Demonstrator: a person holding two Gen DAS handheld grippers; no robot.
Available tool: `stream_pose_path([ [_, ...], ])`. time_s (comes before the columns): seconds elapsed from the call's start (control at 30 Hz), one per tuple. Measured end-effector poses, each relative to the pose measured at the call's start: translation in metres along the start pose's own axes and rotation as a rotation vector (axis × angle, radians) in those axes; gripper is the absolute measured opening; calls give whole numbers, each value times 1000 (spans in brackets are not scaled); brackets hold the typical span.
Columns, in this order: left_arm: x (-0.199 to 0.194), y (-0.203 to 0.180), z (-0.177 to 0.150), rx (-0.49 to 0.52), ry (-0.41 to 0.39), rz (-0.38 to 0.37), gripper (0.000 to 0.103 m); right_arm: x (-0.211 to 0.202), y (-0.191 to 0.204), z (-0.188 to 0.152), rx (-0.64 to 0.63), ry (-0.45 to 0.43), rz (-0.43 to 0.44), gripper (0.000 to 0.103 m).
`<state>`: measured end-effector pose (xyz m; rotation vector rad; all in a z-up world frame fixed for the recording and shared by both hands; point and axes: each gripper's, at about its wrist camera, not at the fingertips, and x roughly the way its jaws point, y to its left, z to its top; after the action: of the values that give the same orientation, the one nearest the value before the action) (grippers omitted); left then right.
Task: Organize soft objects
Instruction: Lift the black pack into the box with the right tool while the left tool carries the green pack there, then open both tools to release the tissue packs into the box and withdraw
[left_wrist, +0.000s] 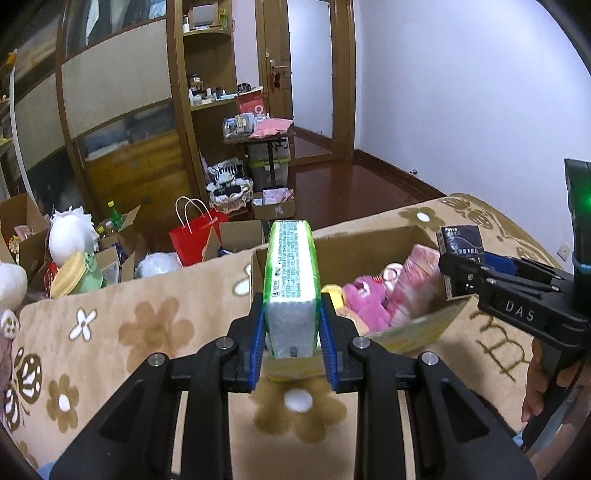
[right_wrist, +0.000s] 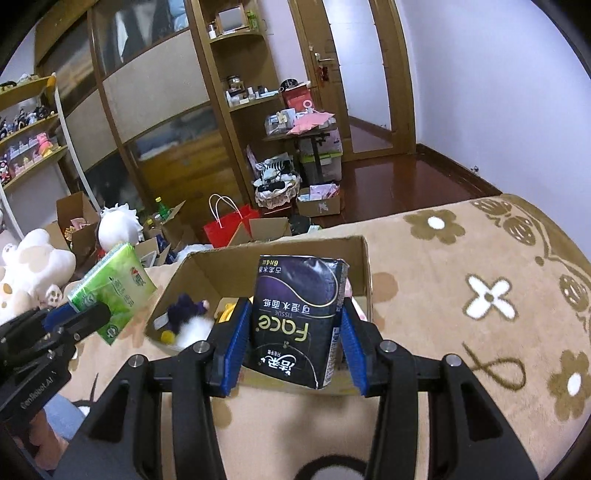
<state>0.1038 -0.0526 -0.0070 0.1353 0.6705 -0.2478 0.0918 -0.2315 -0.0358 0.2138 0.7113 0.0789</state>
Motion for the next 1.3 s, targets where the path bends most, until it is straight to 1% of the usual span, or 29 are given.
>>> stream_pose_path([
  [0.2,23,-1,11,-1,-5,-2,25,20,-4,9,3,1,15,50],
  [0.37,41,-3,13,3,8,1,25,32,-4,10,-14,13,20,50],
  [0.5,51,-3,11,3,17,-2,26,40,-9,7,36,29,98,50],
  [0.53,53,-3,11,-4,11,-7,26,42,-9,7,32,30,101,50],
  [0.63,57,-2,11,-11,8,-16,26,48,-5,4,-10,33,86,50],
  [0.77,61,0,10,-2,4,-23,26,56,-3,0,-23,52,92,50],
  [1.1,77,1,6,-2,69,-50,28,67,-6,-3,-22,87,90,53],
  [1.2,75,0,4,1,85,-41,30,72,-7,-1,-16,104,89,60],
  [1.27,72,1,3,-17,89,-57,30,72,-10,0,-3,109,100,69],
  [1.3,70,1,2,-16,89,-49,30,71,-11,0,5,110,103,72],
])
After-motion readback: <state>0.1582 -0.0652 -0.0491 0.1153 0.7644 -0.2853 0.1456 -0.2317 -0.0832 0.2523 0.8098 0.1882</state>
